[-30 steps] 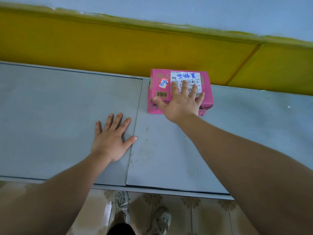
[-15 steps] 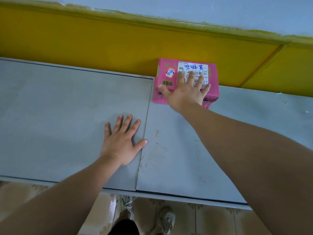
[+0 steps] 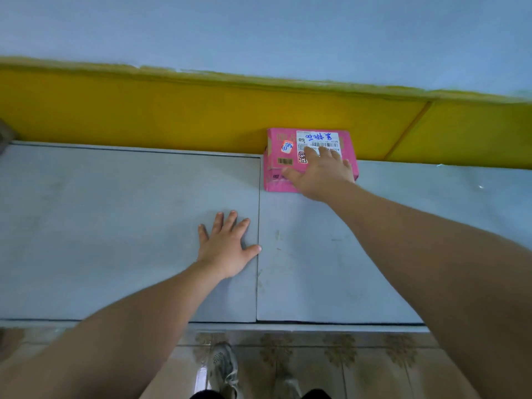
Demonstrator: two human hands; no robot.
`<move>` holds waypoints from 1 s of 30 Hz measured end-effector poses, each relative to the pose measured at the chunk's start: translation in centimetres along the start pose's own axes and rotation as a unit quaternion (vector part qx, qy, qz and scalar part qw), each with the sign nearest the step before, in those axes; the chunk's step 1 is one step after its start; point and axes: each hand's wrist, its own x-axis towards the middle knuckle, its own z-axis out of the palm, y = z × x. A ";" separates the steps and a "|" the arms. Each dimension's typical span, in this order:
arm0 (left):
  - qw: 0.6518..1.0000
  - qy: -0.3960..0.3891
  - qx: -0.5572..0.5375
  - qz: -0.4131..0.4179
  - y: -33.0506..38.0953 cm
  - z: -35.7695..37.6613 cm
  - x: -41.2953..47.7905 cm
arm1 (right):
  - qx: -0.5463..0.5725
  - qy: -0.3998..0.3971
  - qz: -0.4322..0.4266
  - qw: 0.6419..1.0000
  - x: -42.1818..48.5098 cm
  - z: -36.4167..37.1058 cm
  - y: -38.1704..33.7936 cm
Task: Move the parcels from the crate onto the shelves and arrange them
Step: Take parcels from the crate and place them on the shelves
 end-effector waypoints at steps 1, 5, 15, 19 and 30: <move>1.000 0.006 -0.015 0.008 0.1 -1.0 -0.2 | -0.004 -0.005 -0.005 1.000 -0.4 -0.4 0.0; 0.994 0.092 -0.057 0.023 0.6 -6.1 -2.3 | 0.006 -0.012 -0.046 0.999 -2.2 -2.9 -0.5; 0.985 0.121 0.082 -0.092 -2.2 -14.0 -14.5 | -0.054 0.035 -0.231 0.971 -7.5 -8.8 -8.0; 0.973 0.149 0.088 -0.153 -5.4 -15.8 -20.3 | -0.073 0.054 -0.309 0.947 -11.1 -10.7 -13.9; 0.927 0.202 0.028 -0.316 -19.9 -15.4 -39.0 | -0.138 0.097 -0.501 0.849 -25.3 -9.3 -36.2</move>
